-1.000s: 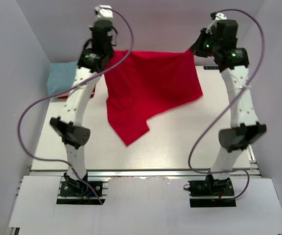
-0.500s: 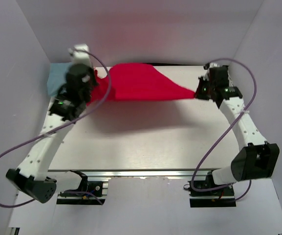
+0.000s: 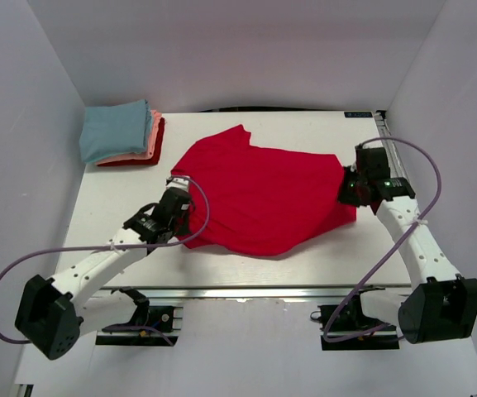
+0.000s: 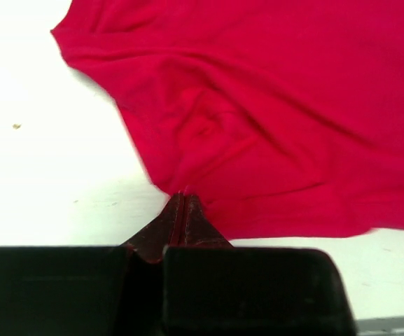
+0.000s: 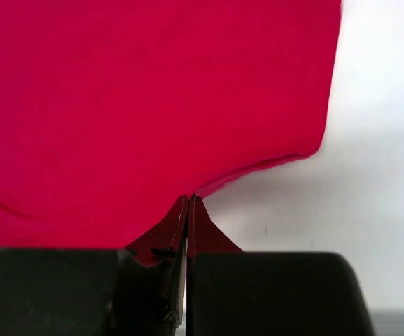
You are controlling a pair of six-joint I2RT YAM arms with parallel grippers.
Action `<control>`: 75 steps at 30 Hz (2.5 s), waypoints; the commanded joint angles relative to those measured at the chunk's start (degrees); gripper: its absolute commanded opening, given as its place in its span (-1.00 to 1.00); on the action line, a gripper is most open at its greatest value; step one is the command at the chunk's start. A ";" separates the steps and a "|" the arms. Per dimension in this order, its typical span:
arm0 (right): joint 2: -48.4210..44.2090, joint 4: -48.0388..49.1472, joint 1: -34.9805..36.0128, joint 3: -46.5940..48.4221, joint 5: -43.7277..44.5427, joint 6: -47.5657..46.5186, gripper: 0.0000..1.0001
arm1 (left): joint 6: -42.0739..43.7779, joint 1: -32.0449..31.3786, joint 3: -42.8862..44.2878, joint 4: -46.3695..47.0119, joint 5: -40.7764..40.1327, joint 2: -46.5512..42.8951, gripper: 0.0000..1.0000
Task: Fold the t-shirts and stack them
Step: Flatten out the tshirt
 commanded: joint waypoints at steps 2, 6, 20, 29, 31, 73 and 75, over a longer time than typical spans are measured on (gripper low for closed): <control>-1.54 -7.42 -0.27 -2.83 1.82 2.48 -1.00 | -4.57 -2.15 2.45 -2.04 -0.95 -2.31 -1.00; -2.06 -12.25 -0.19 -3.36 3.41 3.88 -1.00 | -7.38 -3.20 2.20 -4.86 -0.60 -3.28 -1.00; -17.52 -22.80 -0.27 0.58 9.47 8.89 -1.00 | -17.66 -8.92 15.86 -18.03 -11.75 -17.33 -1.00; -24.04 -21.40 -0.27 25.62 15.02 4.33 -1.00 | -8.71 -8.92 38.21 -21.82 -19.93 -17.88 -1.00; -22.90 -20.61 -0.27 32.19 14.23 2.40 -1.00 | -5.63 -8.92 43.13 -19.90 -19.32 -16.82 -1.00; 43.90 12.27 1.57 78.78 1.38 -15.62 -1.00 | 11.25 24.84 100.70 7.80 3.18 51.41 -1.00; 43.21 10.51 1.31 86.95 2.53 -18.07 -1.00 | 13.35 23.43 103.25 8.67 3.01 47.81 -1.00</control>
